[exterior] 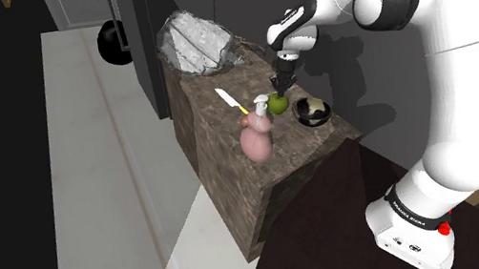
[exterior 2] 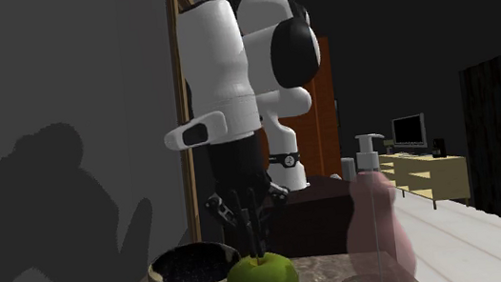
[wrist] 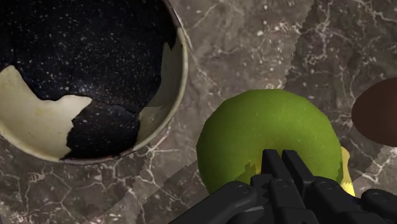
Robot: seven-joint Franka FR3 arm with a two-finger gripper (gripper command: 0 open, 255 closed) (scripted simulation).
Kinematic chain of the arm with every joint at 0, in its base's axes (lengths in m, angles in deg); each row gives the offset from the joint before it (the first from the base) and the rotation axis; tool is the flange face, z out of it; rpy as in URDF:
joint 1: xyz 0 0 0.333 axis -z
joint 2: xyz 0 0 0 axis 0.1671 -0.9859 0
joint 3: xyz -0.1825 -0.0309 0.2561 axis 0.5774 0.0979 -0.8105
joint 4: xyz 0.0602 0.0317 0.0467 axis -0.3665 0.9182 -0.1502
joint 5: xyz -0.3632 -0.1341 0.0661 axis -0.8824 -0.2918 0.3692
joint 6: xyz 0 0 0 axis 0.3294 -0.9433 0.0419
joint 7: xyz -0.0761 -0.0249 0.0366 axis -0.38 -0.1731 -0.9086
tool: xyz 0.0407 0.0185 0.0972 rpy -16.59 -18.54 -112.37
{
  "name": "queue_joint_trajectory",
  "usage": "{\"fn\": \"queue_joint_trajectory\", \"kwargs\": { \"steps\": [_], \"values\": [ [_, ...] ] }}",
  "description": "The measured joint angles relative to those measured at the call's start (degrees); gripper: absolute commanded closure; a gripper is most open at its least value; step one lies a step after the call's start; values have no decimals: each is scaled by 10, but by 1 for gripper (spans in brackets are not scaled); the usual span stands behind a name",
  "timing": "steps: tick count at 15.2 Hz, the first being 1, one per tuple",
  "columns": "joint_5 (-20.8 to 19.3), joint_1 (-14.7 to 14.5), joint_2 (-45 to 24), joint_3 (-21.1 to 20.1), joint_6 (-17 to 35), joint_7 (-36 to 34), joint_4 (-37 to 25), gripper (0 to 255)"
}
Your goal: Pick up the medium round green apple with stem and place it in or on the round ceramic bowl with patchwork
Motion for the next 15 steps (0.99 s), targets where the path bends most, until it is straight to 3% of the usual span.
{"fn": "queue_joint_trajectory", "kwargs": {
  "steps": [15],
  "values": [
    [-20,-9,73,13,-74,-16,-2,255]
  ]
}}
